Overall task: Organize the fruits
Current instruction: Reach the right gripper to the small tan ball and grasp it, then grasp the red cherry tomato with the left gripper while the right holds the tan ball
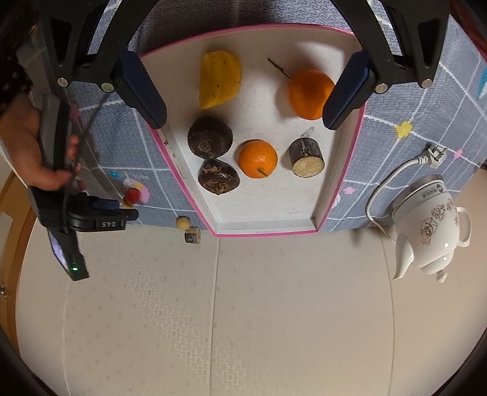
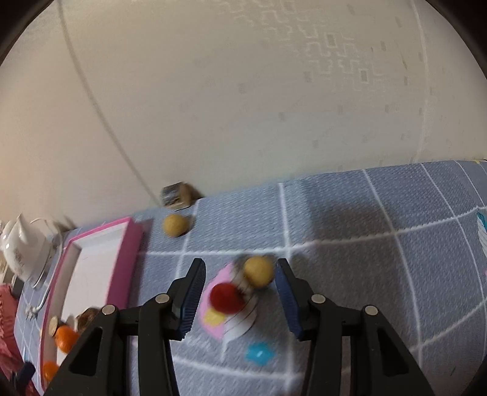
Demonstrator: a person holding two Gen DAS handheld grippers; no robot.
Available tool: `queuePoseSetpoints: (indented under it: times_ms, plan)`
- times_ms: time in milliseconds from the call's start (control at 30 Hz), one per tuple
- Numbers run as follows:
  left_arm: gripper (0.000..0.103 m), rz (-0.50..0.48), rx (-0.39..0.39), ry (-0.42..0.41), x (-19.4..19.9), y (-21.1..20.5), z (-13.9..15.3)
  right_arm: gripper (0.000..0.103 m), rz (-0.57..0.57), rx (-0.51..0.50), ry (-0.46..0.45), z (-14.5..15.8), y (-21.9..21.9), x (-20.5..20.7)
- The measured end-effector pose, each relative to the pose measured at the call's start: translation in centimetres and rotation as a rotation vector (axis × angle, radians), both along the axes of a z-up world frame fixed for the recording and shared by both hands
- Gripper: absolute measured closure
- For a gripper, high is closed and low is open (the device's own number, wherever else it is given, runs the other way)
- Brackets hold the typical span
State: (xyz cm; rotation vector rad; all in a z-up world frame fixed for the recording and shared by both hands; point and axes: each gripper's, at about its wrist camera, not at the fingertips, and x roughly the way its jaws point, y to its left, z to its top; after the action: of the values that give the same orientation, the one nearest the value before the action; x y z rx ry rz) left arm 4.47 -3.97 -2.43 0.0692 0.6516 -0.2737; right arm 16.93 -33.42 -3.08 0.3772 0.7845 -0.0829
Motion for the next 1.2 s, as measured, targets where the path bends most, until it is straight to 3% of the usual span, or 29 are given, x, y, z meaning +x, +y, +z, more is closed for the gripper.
queuePoseSetpoints:
  times_ms: [100, 267, 767, 900, 1067, 1200]
  plan:
    - [0.0, -0.002, 0.018, -0.013, -0.2, -0.2, 0.0, 0.058, -0.006, 0.024, 0.032, -0.9, -0.1, 0.9]
    - [0.0, -0.003, 0.024, -0.011, -0.2, -0.4, -0.1, 0.079, -0.019, 0.035, 0.036, -1.0, -0.7, 1.0]
    - [0.0, -0.021, 0.015, -0.008, -0.4, -4.4, 0.9, 0.08, -0.086, 0.055, 0.04, -0.4, -5.3, -5.8]
    - [0.0, -0.078, 0.017, 0.065, 1.0, -7.7, 1.8, 0.08, -0.097, 0.031, 0.026, 0.5, -5.9, -8.2]
    - [0.001, -0.143, -0.059, 0.168, 4.1, -11.7, 2.2, 0.08, -0.134, 0.019, -0.024, 1.5, -6.3, -11.4]
    - [0.015, -0.137, -0.023, 0.198, 6.7, -14.8, 1.5, 0.08, -0.14, 0.038, -0.017, 0.9, -6.6, -12.3]
